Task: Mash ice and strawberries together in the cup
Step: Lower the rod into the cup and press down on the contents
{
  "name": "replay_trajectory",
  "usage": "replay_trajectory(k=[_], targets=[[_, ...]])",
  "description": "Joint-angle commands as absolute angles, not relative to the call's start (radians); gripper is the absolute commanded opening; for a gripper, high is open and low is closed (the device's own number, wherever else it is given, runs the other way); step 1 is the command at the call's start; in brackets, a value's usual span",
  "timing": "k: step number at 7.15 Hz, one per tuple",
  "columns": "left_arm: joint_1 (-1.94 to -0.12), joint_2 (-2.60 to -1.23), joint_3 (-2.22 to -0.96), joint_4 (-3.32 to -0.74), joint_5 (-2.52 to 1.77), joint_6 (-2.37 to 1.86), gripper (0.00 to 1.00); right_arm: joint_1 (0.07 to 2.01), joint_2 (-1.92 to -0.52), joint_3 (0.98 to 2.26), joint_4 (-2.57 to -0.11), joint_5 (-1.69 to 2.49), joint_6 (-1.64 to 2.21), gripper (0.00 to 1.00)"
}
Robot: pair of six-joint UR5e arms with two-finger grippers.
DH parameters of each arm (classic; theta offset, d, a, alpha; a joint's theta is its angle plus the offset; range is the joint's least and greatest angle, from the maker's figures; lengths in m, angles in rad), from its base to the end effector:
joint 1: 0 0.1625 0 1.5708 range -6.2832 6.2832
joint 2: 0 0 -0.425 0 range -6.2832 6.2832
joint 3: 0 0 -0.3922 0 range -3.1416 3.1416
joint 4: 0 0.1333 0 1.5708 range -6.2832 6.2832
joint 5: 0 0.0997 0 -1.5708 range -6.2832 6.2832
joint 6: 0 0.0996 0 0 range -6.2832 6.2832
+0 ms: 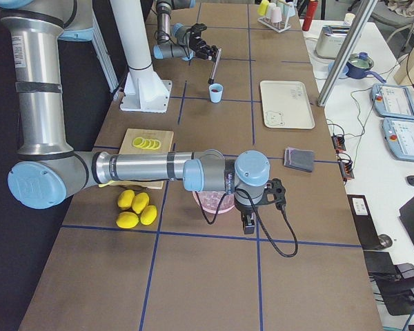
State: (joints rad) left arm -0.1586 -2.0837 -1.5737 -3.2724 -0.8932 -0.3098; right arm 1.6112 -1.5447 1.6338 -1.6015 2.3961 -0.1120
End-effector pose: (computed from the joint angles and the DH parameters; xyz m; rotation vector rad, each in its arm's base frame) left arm 0.5138 -0.2804 0.2130 1.5926 1.3071 -0.0799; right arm 0.0805 -0.5024 0.6141 0.1177 -0.8188 -0.0916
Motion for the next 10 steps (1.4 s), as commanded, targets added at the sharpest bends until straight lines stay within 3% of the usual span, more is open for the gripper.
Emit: replay_trajectory(k=[1,10], targets=[[-0.166,-2.101,-1.566,-3.27,-0.896,-0.31,0.0,1.612,-1.545,1.634,-1.601,2.396,-0.112,0.99],[-0.218,-2.151,-1.441,-3.278,-0.9,-0.363,0.0,1.612,-1.545,1.631,-1.601,2.396,-0.112,0.99]])
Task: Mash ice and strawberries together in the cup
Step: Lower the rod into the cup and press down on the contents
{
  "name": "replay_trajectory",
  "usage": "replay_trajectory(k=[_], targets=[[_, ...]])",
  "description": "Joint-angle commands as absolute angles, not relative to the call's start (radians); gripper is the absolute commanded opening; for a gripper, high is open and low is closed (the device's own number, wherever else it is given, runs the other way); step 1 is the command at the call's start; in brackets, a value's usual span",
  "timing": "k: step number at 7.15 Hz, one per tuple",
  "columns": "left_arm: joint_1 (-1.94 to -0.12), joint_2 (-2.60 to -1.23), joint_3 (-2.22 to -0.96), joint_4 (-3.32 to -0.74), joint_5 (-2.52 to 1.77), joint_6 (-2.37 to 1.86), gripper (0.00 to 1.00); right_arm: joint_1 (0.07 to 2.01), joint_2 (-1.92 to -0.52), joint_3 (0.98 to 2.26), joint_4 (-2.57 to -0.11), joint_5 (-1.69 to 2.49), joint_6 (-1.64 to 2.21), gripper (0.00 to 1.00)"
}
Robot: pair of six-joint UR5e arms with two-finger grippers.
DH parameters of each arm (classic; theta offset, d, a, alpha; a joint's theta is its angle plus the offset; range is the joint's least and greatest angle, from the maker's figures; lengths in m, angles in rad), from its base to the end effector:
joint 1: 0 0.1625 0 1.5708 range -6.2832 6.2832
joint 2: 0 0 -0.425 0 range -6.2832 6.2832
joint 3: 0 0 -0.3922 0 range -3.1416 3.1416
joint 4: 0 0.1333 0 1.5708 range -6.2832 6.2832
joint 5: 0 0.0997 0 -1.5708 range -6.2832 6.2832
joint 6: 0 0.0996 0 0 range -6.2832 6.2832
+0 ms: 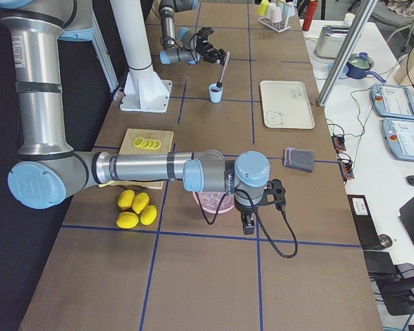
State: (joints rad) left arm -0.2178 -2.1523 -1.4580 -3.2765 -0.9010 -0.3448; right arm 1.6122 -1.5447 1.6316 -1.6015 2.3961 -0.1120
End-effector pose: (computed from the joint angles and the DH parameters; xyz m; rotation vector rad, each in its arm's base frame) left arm 0.5349 -0.3182 0.2141 1.5962 1.2598 -0.1021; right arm 0.0810 -0.5022 0.6152 0.1161 -0.8189 -0.0897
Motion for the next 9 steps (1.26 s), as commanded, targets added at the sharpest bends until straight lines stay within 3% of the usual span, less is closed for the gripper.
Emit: replay_trajectory(k=[1,9], targets=[[-0.216,-2.151,-1.437,-3.277,-0.9,-0.365,0.0,1.612,-1.545,1.632,-1.601,2.396,-0.112,0.99],[-0.21,-2.151,-1.396,-3.277,-0.899,-0.414,0.0,1.611,-1.545,1.631,-1.601,2.396,-0.112,0.99]])
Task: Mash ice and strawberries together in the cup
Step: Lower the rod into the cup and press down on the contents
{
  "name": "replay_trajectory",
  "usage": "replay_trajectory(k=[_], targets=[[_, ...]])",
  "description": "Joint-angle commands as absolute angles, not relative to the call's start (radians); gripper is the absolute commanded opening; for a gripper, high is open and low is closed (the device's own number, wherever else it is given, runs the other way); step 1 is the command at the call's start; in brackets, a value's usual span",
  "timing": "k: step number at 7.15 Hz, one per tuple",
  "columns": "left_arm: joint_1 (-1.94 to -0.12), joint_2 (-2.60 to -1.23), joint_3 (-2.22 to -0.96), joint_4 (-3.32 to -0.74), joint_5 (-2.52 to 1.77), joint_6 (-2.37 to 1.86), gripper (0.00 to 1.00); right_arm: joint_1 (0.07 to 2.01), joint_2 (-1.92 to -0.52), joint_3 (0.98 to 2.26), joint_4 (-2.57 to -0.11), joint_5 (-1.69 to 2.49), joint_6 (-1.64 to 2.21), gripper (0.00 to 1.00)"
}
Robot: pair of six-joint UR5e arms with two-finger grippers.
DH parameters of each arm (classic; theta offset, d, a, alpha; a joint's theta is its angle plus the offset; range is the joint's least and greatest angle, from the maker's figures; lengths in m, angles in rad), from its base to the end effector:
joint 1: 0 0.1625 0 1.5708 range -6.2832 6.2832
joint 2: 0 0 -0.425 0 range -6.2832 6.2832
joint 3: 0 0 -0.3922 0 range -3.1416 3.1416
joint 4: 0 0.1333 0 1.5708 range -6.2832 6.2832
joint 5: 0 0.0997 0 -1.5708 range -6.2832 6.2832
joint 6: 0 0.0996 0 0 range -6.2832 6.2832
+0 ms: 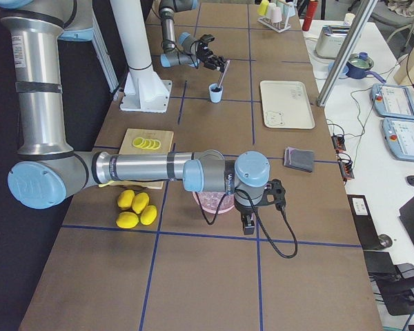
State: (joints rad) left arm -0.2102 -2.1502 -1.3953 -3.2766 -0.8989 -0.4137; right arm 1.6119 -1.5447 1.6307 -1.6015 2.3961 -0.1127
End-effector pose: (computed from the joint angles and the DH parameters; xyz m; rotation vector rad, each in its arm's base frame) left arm 0.5549 -0.3181 0.2384 1.5293 1.2664 -0.1016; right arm 0.0808 -0.5022 0.6156 0.1154 -0.8189 -0.0903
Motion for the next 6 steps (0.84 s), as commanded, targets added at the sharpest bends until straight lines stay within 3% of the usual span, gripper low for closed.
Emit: replay_trajectory(k=[1,6], targets=[[-0.213,-2.151,-1.402,-3.277,-0.9,-0.414,0.0,1.612,-1.545,1.631,-1.601,2.396,-0.112,0.99],[-0.247,-2.076,-1.667,-3.202,-0.93,-0.411,0.0,1.612,-1.543,1.635,-1.601,2.396,-0.114,0.99]])
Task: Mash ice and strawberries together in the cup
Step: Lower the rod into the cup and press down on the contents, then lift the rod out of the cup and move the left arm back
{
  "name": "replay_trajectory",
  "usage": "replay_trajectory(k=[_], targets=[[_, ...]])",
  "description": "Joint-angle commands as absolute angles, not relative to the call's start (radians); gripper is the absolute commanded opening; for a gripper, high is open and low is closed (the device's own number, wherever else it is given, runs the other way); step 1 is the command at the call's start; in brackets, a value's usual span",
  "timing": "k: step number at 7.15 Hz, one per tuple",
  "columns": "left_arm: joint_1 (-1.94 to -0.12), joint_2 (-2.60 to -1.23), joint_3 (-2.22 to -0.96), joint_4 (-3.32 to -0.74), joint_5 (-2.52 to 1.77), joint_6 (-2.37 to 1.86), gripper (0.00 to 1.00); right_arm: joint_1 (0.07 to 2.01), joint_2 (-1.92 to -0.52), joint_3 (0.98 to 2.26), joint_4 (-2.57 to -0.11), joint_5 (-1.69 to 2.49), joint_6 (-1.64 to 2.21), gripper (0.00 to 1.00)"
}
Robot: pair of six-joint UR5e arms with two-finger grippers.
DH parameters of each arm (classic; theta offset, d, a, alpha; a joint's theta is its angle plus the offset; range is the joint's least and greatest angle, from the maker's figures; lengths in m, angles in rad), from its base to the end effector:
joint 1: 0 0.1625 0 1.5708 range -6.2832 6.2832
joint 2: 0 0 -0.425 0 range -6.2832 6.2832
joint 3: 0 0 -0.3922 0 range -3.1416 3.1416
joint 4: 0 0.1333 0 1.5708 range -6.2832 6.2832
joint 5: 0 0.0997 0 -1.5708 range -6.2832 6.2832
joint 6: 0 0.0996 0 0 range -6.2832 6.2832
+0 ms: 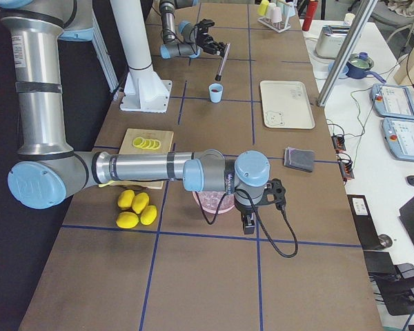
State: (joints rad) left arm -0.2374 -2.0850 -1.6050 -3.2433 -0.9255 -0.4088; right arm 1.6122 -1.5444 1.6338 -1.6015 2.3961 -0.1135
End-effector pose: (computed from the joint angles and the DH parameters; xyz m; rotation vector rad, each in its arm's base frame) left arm 0.4859 -0.3164 0.2005 1.5813 1.3504 -0.1602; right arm 0.0810 -0.5024 0.6139 0.1190 -0.8186 -0.0922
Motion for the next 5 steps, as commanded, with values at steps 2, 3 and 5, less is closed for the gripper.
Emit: replay_trajectory(k=[2,3,5], targets=[[-0.308,-2.059,-1.733,-3.067,-0.943,-0.548,0.0,1.612,-1.543,1.637,-1.6,2.395,-0.115,0.99],[-0.389,-2.01,-1.735,-3.036,-1.056,-0.643,0.0,1.612,-1.54,1.641,-1.6,2.395,-0.114,0.99],[-0.559,-1.903,-1.733,-3.019,-1.287,-0.824,0.0,1.612,-1.537,1.643,-1.6,2.395,-0.112,0.99]])
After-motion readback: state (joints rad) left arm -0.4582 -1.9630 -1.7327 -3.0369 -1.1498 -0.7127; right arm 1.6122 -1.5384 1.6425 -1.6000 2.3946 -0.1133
